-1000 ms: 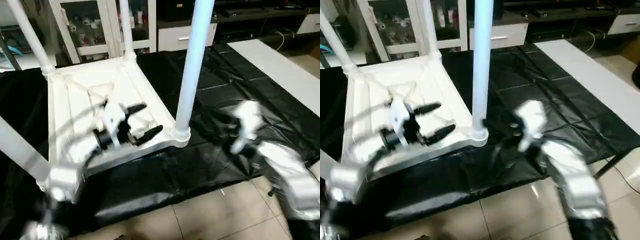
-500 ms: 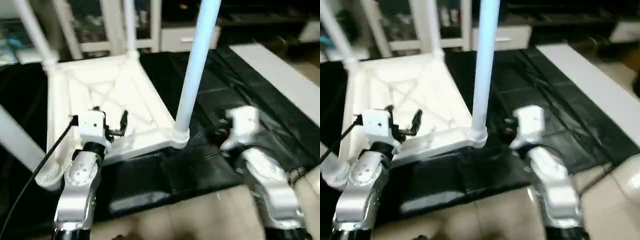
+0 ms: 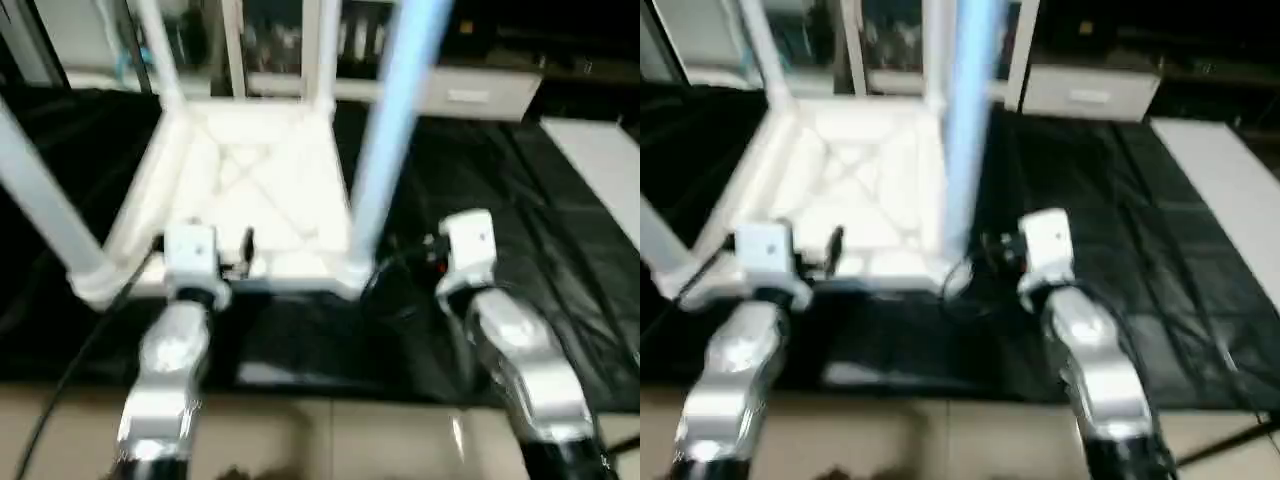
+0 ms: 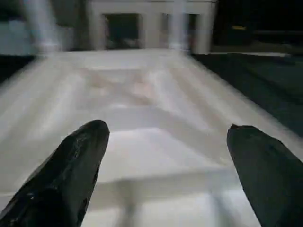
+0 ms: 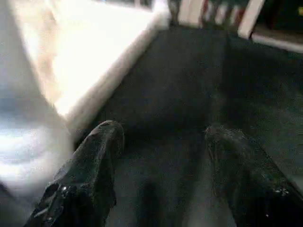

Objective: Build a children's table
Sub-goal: Rotate table base

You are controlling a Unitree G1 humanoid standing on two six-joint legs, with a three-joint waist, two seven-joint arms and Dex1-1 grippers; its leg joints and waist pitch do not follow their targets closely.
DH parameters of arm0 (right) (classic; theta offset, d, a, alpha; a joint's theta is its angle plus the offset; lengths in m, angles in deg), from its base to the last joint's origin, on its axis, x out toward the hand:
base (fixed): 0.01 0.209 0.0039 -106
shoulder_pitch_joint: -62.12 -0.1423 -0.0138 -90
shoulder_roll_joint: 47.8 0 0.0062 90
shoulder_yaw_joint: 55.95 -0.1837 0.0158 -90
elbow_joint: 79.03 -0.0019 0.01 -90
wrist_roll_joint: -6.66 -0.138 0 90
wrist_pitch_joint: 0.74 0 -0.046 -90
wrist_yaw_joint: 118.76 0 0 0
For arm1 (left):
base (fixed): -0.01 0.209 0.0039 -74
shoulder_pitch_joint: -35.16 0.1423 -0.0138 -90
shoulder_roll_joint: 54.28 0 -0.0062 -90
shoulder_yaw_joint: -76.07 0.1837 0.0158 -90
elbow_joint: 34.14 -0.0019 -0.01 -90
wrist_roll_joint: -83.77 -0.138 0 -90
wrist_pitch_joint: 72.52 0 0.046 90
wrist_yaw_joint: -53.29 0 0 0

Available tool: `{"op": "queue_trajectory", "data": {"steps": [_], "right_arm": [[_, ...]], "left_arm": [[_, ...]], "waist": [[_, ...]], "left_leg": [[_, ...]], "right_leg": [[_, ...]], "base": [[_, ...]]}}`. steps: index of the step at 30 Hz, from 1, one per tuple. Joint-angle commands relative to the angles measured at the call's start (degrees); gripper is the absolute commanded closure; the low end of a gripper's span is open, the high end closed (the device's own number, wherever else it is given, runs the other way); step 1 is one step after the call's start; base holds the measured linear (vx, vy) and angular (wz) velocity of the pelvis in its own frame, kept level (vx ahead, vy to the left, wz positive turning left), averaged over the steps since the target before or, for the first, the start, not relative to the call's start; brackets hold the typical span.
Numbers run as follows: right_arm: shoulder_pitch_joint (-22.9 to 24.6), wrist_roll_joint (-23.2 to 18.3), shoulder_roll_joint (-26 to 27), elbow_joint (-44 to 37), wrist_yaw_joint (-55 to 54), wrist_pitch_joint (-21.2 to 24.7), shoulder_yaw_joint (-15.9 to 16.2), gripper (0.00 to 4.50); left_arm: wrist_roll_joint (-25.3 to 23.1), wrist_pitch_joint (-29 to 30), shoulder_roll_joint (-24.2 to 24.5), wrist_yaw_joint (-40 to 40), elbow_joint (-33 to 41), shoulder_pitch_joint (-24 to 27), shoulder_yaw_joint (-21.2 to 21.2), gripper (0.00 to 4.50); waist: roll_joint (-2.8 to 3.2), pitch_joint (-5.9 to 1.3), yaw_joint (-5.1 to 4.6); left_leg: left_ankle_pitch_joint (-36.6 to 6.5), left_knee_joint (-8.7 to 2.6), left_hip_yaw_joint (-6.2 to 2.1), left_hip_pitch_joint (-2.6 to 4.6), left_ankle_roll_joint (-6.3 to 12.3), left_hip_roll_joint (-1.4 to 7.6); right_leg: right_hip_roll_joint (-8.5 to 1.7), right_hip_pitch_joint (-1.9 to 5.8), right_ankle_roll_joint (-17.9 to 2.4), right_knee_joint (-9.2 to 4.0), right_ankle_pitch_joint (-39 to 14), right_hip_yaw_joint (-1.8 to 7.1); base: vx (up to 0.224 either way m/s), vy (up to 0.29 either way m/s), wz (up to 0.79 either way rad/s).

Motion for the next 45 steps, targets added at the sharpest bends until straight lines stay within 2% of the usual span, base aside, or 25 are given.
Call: {"op": "queue_trajectory", "data": {"steps": [1, 3, 6, 10, 15, 19, 20, 21, 22, 23, 24, 25, 26, 27, 28, 29, 30, 31, 32, 33, 34, 35, 37, 41, 45], "right_arm": [[-1.07, 0.14, 0.33, -1.0, 1.11, -0.3, -0.24, 1.41], [-2.04, -0.78, 0.6, -0.83, 0.72, 0.6, -1.29, 1.41], [-2.25, -0.85, 0.09, -0.95, 1.38, 0.77, -0.77, 1.41], [-2.11, -1.07, -1.6, -1.17, 4.19, -0.08, 0.77, 1.41], [-2.64, -1.47, -1.69, -0.31, 5.83, -0.31, 0.61, 1.41], [-2.03, -1.37, -1.73, -0.83, 6.81, -0.79, 1.77, 1.41], [-1.77, -1.25, -1.86, -0.99, 7.17, -0.69, 2.24, 1.41], [-1.52, -1.52, -1.9, -1.1, 7.62, -0.27, 2.47, 1.41], [-1.25, -1.32, -2.03, -1.23, 7.99, -0.44, 2.77, 1.41], [-0.91, -1.25, -1.77, -1.4, 7.75, -0.52, 2.73, 1.41], [-0.26, -2.29, -0.45, -2.26, 6.35, 0.25, 1.43, 1.41], [-0.05, -2.87, 0.09, -2.74, 5.76, 0.78, 0.78, 1.41], [-0.05, -2.87, 0.09, -2.74, 5.76, 0.78, 0.78, 1.41], [0.34, -3.21, 0.43, -3.51, 5.32, 1.04, 0.24, 1.41], [0.34, -3.21, 0.43, -3.51, 5.32, 1.04, 0.24, 1.41], [0.86, -3.12, 0.33, -3.97, 5.27, 0.49, 0.08, 1.41], [1.33, -3.22, 0.18, -4.08, 5.27, 0.0, -0.18, 1.41], [1.51, -3.26, 0.09, -4.06, 5.29, -0.18, -0.29, 1.41], [1.51, -3.26, 0.09, -4.06, 5.29, -0.18, -0.29, 1.41], [1.68, -3.32, 0.0, -4.16, 5.35, -0.52, -0.6, 1.41], [1.79, -3.59, 0.09, -4.26, 5.27, -0.73, -1.11, 1.41], [1.88, -3.7, 0.28, -4.41, 5.24, -0.79, -1.52, 1.41], [1.55, -3.85, 0.33, -4.27, 4.98, -0.74, -2.93, 1.41], [1.63, -5.8, -2.86, -5.18, 8.66, 0.45, -3.26, 1.41], [1.62, -8.42, -9.03, -6.18, 17.14, 0.67, -4.29, 1.41]], "left_arm": [[0.36, -0.2, 0.92, -1.27, 2.17, 0.07, 0.61, 0.07], [0.01, -0.41, 0.9, -1.51, 2.06, 0.0, 1.23, 0.07], [0.25, -0.22, 0.96, -2.1, 2.07, 0.13, 1.37, 0.07], [0.33, -0.09, 1.11, -1.99, 2.61, 0.85, 1.3, 0.07], [0.12, 0.18, 1.67, -1.55, 3.82, 2.09, 1.22, 0.07], [0.16, 0.45, 1.84, -1.51, 4.93, 3.02, 1.01, 0.07], [0.17, 0.46, 1.97, -1.41, 5.22, 3.37, 1.02, 0.07], [0.15, 0.63, 2.02, -1.24, 5.5, 3.7, 1.04, 0.07], [0.05, 0.87, 2.13, -1.04, 5.87, 4.08, 1.14, 0.07], [0.1, 1.02, 2.27, -1.03, 6.27, 4.52, 1.15, 0.07], [0.36, 1.56, 2.53, -1.32, 7.15, 5.27, 1.11, 0.07], [0.5, 1.82, 2.61, -1.49, 7.39, 5.47, 1.08, 0.07], [0.5, 1.82, 2.61, -1.49, 7.39, 5.47, 1.08, 0.07], [0.83, 2.23, 2.88, -2.11, 7.55, 5.72, 1.14, 0.07], [0.83, 2.23, 2.88, -2.11, 7.55, 5.72, 1.14, 0.07], [0.98, 2.52, 3.29, -2.76, 7.37, 5.94, 1.38, 0.07], [1.1, 2.19, 3.68, -3.34, 6.95, 6.09, 1.49, 0.07], [1.24, 1.85, 3.82, -3.64, 6.75, 6.16, 1.5, 0.07], [1.24, 1.85, 3.82, -3.64, 6.75, 6.16, 1.5, 0.07], [1.81, 1.46, 4.09, -4.67, 6.85, 6.41, 1.67, 0.07], [2.69, 1.05, 4.48, -6.14, 7.11, 6.79, 1.99, 0.07], [3.3, 0.91, 4.77, -7.06, 7.47, 7.15, 2.28, 0.07], [6.48, 0.8, 6.37, -11.84, 7.71, 7.92, 2.62, 0.07], [10.66, 3.33, 11.0, -21.42, 5.52, 6.79, 2.64, 0.07], [13.77, 5.23, 17.43, -31.93, 2.78, 3.85, 3.72, 0.07]], "waist": [[-0.88, -2.85, 0.44], [-0.41, -0.94, -0.56], [-0.17, -0.46, -1.33], [1.43, -0.92, -3.75], [0.48, -2.67, -3.49], [0.23, -4.29, -5.06], [0.23, -4.29, -5.06], [-1.3, -3.93, -5.17], [-3.47, -3.5, -2.84], [-1.7, -3.91, -0.94], [0.1, -3.81, -0.06], [0.02, -3.24, -1.14], [2.6, -4.35, -7.45], [2.3, -5.14, -6.44], [1.52, -4.14, -4.5], [0.88, -4.57, -5.11], [-2.9, -4.07, -4.02], [-5.16, -4.1, -3.6], [-5.58, -4.34, -1.71], [-5.04, -4.44, -1.32], [-4.7, -3.98, -1.42], [-4.23, -3.85, -1.49], [0.82, -3.28, -2.73], [1.05, -0.75, -3.97], [2.59, -0.57, -3.94]], "left_leg": [[-3.34, -3.57, 0.16, -0.07, -1.69, -0.41], [-15.85, -4.93, 0.95, 2.18, -3.87, -0.56], [-20.99, -5.6, 0.85, 4.68, -2.46, -0.66], [-27.57, -9.39, -0.83, 7.48, -0.02, 2.06], [-8.91, -8.0, 1.4, 5.58, 4.64, -0.05], [15.29, -5.92, -2.69, 11.84, 21.04, 0.48], [15.29, -5.92, -2.69, 11.84, 21.04, 0.48], [17.17, -4.23, -2.23, 10.82, 23.94, -1.39], [13.29, -0.37, -1.2, -0.17, 27.56, -7.76], [7.87, 1.27, -0.38, -1.59, 27.02, -8.86], [2.35, 2.06, -2.94, -3.54, 12.52, -2.31], [5.18, -2.04, -3.45, 0.23, 8.88, 0.29], [26.87, -3.63, -11.99, 14.17, 18.89, 5.54], [37.63, -3.32, -14.01, 16.21, 29.48, 6.8], [52.44, -1.84, -11.6, 14.48, 32.41, 7.75], [56.88, -2.16, -10.7, 13.53, 31.08, 6.93], [48.72, 0.44, -3.46, 8.53, 21.63, -2.51], [35.27, 1.51, -1.35, 6.2, 18.13, -6.23], [11.7, 5.53, -2.55, 1.55, 12.25, -6.59], [9.16, 4.61, -3.87, 0.45, 8.49, -4.56], [10.76, 1.93, -3.35, 0.19, 2.43, -4.98], [10.88, 0.61, -3.37, 0.66, 0.96, -4.8], [11.07, -4.08, -2.81, 2.57, 0.29, -1.79], [-18.66, -6.26, -1.02, 4.39, -0.23, 0.68], [-20.17, -6.76, -0.72, 3.88, -1.63, 0.56]], "right_leg": [[-4.23, 6.32, 9.45, -7.63, 5.74, 3.3], [-2.78, 5.51, 7.77, -11.64, -32.56, 2.59], [-2.06, 5.82, 1.72, -13.76, -45.15, 1.14], [-1.37, 7.48, -10.1, -11.99, -23.52, -0.51], [-1.88, 11.62, -15.83, -11.76, -11.07, 0.85], [-0.14, 7.31, -12.58, -6.75, 7.63, -1.27], [-0.14, 7.31, -12.58, -6.75, 7.63, -1.27], [-0.76, 8.19, -11.72, -6.6, 10.14, 0.24], [-0.97, 16.69, -7.66, -8.93, 15.97, 1.58], [-3.71, 19.02, -8.17, -10.01, 20.25, 3.81], [-7.61, 20.47, -9.68, -10.67, 28.01, 6.55], [-1.71, 16.02, -8.01, -6.92, 28.64, 2.08], [1.88, 1.32, -0.08, 1.31, 1.32, -3.42], [0.3, -0.56, 2.29, 2.47, -6.89, -2.93], [-2.61, -3.89, 5.49, 3.32, -3.88, -0.58], [-3.07, -4.18, 5.47, 2.89, 1.01, 0.1], [-3.65, -1.98, -2.33, -5.78, 26.15, 2.3], [-3.35, 1.42, -0.27, -7.39, 30.5, 4.44], [-10.13, 7.34, -11.13, -8.32, 42.51, 11.48], [-11.1, 9.08, -15.25, -6.86, 54.07, 11.43], [-6.51, 8.56, -14.68, -5.18, 74.26, 7.17], [-5.66, 8.03, -13.45, -5.25, 75.6, 5.55], [-2.25, 6.17, -12.36, -6.73, 39.99, 2.77], [-2.02, 4.25, -12.28, -11.0, -15.77, 2.54], [-2.62, 3.82, -7.32, -11.81, -24.74, 2.86]], "base": [[-0.041, -0.156, -0.13], [-0.035, -0.094, -0.11], [0.0, 0.0, 0.0], [0.04, 0.054, -0.04], [0.099, 0.08, -0.03], [0.201, 0.037, 0.06], [0.186, -0.024, 0.15], [0.186, -0.024, 0.15], [0.169, 0.017, 0.31], [0.176, 0.071, 0.56], [0.176, 0.071, 0.56], [0.106, 0.105, 0.63], [0.086, -0.029, 0.0], [0.086, -0.029, 0.0], [0.124, -0.115, -0.24], [-0.07, -0.056, -0.05], [-0.07, -0.056, -0.05], [-0.23, -0.045, 0.09], [-0.056, -0.021, 0.3], [-0.056, -0.021, 0.3], [0.0, 0.0, 0.0], [-0.076, -0.056, -0.09], [-0.095, -0.043, -0.03], [-0.103, 0.015, 0.11], [-0.088, 0.016, 0.11]]}}
